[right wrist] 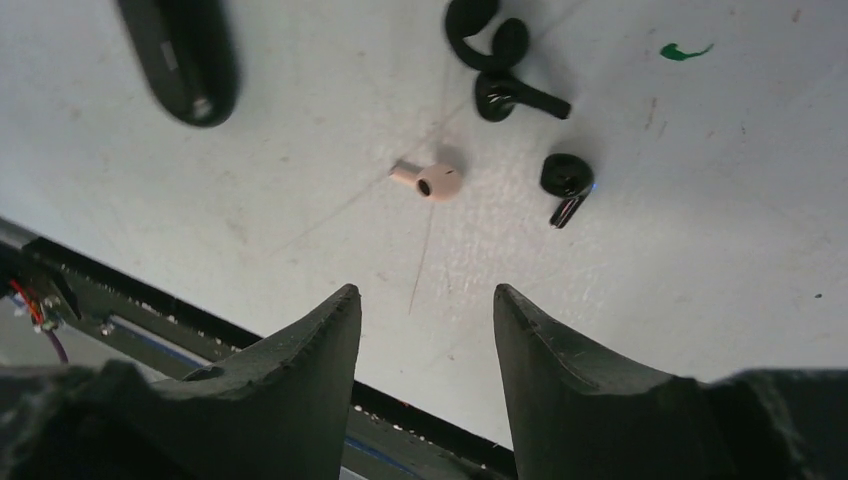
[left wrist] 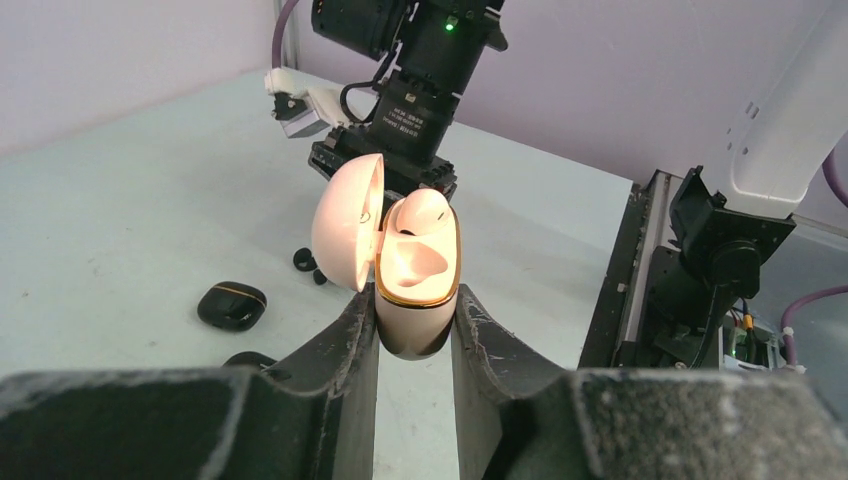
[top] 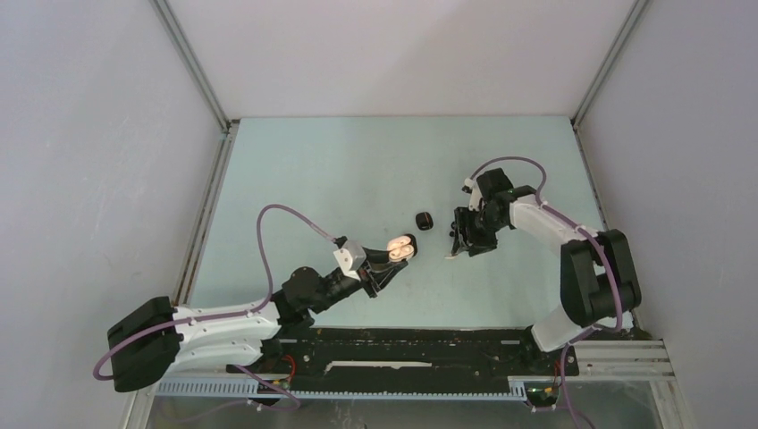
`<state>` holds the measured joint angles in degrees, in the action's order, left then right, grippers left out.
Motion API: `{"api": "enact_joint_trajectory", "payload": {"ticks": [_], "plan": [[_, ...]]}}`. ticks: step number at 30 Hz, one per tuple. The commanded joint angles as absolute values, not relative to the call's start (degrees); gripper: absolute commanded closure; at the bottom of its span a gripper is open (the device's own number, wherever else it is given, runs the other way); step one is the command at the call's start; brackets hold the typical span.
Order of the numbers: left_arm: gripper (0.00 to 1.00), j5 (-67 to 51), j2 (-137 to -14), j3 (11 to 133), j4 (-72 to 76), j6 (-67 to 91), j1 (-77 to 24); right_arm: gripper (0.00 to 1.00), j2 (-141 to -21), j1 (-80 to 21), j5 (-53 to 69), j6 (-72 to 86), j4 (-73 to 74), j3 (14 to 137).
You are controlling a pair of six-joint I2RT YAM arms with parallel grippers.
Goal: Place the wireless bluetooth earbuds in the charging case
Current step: Pick up the earbud from the center of the board.
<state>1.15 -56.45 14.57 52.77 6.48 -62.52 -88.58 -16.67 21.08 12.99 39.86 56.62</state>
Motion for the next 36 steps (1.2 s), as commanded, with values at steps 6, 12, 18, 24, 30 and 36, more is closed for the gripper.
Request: {"api": "enact_joint_trajectory", "payload": {"ticks": [6,12,18,24,30,36], "plan": [[1.0,2.53,-54.94,14.19,51.95,5.8,-62.84,0.55,-97.33,-18.91,16.41,20.55,38.55,63.28],[1.0,2.64,-54.37,14.07,51.06,5.87,-62.85,0.55,-101.76,-21.27,15.04,22.1,39.0,66.38],[1.0,2.94,-53.4,13.8,50.01,5.47,-62.85,0.6,-105.16,-21.84,7.11,25.9,40.27,66.93],[1.0,2.91,-53.56,13.65,50.01,5.54,-62.84,0.61,-105.4,-22.9,5.81,25.14,40.52,66.95],[1.0,2.4,-54.05,14.08,50.02,5.19,-62.84,0.64,-104.47,-25.28,4.07,24.08,41.95,66.25],[1.0,2.46,-54.13,13.93,50.01,4.92,-62.84,0.7,-102.19,-25.56,2.46,23.55,42.07,63.61]]}}
